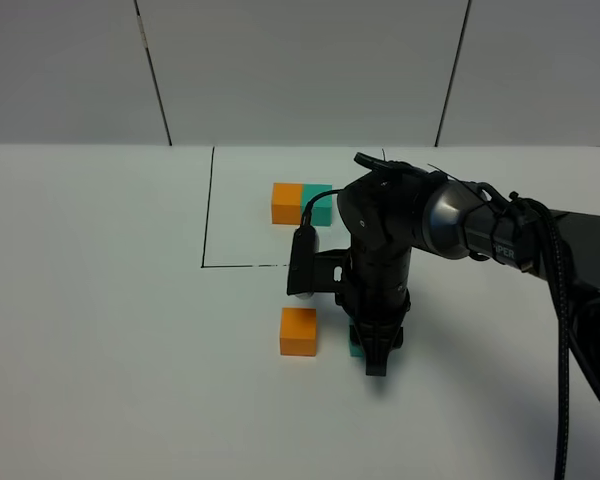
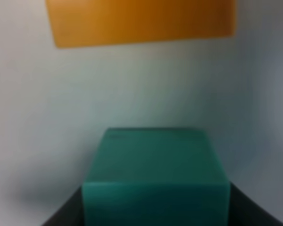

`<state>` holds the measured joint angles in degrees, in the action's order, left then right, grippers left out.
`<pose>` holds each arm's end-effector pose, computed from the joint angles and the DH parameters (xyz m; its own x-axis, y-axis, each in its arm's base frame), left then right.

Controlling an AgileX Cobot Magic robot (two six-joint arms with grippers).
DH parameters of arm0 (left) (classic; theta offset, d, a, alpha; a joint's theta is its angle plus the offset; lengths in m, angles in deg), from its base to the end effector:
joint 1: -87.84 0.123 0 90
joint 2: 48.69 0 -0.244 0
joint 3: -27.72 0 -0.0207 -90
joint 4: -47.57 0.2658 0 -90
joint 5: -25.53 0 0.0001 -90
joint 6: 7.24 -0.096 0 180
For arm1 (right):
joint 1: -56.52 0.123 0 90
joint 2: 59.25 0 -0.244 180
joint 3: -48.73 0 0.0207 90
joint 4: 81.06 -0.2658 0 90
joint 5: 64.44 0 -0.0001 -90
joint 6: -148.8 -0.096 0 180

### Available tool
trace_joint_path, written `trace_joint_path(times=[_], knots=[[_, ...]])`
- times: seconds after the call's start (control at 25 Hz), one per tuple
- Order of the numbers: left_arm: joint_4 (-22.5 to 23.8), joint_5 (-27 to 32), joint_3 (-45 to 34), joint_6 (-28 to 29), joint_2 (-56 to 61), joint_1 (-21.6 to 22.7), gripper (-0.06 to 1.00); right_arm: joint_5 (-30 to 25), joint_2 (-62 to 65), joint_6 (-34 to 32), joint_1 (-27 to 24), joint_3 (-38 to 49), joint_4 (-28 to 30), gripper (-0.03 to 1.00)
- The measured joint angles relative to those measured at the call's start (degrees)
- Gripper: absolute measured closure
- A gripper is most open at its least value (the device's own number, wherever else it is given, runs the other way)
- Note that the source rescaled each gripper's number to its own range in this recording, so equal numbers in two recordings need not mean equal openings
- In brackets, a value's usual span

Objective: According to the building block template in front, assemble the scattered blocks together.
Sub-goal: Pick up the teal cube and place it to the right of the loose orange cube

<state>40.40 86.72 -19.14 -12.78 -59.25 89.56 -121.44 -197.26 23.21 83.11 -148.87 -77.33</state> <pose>0.0571 -0.0088 0.2828 -0.4730 0.0217 -0.8808 0.0835 0.9963 -0.0202 0.3827 0.1857 0.0738 -0.1232 -0.9922 0.0199 -0.9902 0.1216 -0.0686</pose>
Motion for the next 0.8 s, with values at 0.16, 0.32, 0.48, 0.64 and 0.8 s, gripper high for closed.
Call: trace_joint_path(times=[0.16,0.32,0.48,0.64,0.8], knots=[[0.0,0.0,0.0,0.0,0.0,0.0,0.36,1.55,-0.05,0.13,0.0,-0.01,-1.65,0.96],[0.0,0.0,0.0,0.0,0.0,0.0,0.36,2.92,-0.43,0.13,0.35,-0.12,-2.48,0.96],[0.0,0.0,0.0,0.0,0.0,0.0,0.36,3.79,-0.87,0.13,1.09,-0.33,-2.75,0.96],[0.0,0.0,0.0,0.0,0.0,0.0,0.36,3.81,-0.99,0.15,1.17,-0.35,-2.89,0.96],[0.0,0.0,0.0,0.0,0.0,0.0,0.36,3.76,-1.1,0.2,1.17,-0.4,-2.89,0.96]])
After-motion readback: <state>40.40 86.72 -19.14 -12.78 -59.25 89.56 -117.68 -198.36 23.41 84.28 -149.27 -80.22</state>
